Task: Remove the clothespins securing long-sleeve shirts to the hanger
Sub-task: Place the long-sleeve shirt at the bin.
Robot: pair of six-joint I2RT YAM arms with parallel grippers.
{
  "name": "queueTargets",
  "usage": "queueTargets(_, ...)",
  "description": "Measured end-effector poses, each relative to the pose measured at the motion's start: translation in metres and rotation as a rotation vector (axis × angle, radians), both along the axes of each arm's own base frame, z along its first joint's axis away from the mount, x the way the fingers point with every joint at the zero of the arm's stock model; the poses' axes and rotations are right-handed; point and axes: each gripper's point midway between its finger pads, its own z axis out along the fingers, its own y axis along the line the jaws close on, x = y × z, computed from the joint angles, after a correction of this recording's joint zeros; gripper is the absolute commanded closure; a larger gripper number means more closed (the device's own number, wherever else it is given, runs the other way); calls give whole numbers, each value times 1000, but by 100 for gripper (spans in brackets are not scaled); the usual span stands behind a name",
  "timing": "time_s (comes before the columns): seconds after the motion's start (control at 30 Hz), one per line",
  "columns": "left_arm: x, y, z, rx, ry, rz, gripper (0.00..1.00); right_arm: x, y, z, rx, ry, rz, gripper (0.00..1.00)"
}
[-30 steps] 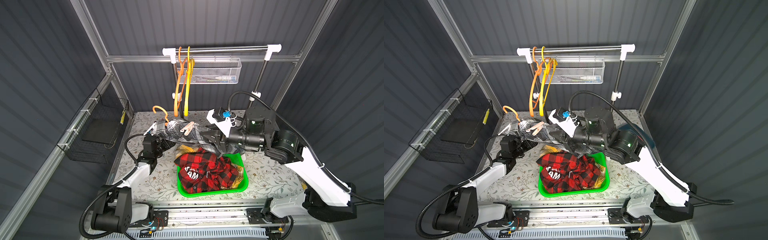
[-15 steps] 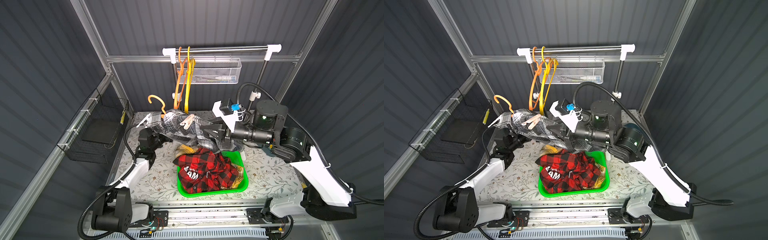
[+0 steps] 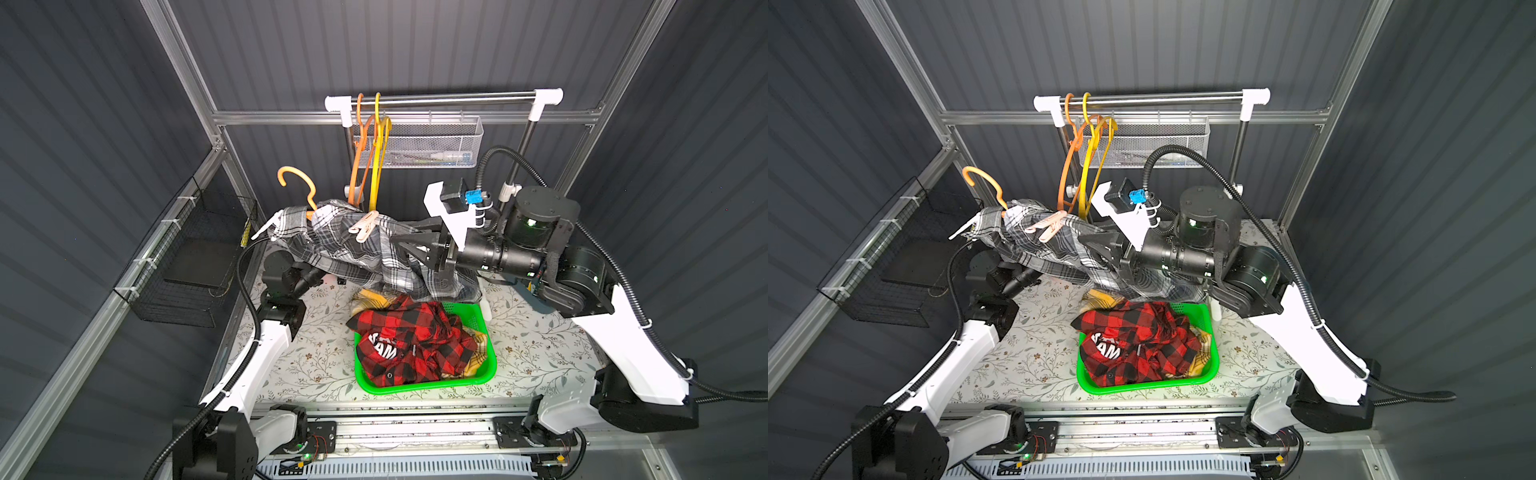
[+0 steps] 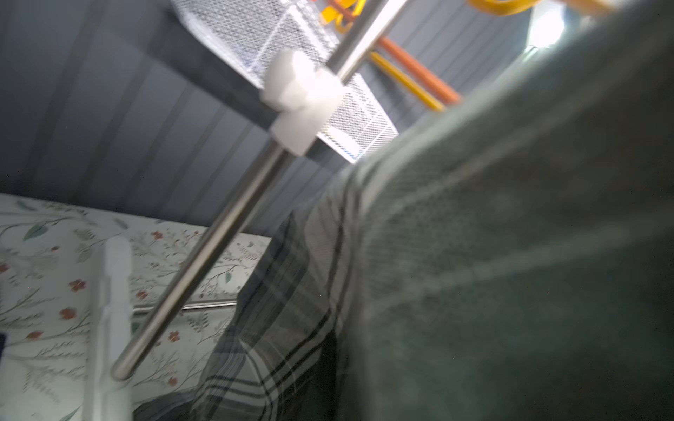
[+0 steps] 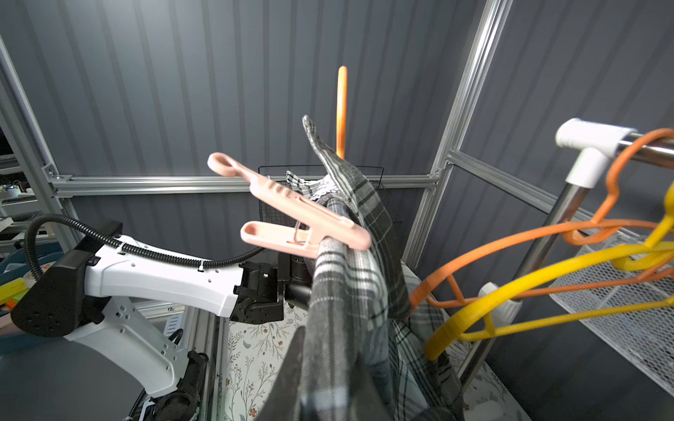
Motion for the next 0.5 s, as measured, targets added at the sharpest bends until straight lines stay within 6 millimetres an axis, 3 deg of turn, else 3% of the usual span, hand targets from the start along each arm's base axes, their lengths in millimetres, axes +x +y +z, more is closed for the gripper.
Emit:
queueTargets(0.27,-23,-40,25,-17,4,-113,100,-3,-8,47,113,-34,-7,100)
queueTargets(0.5,-36,-39,49,-46,-5,-124,100,0,-6,54,138,-42,-20,100)
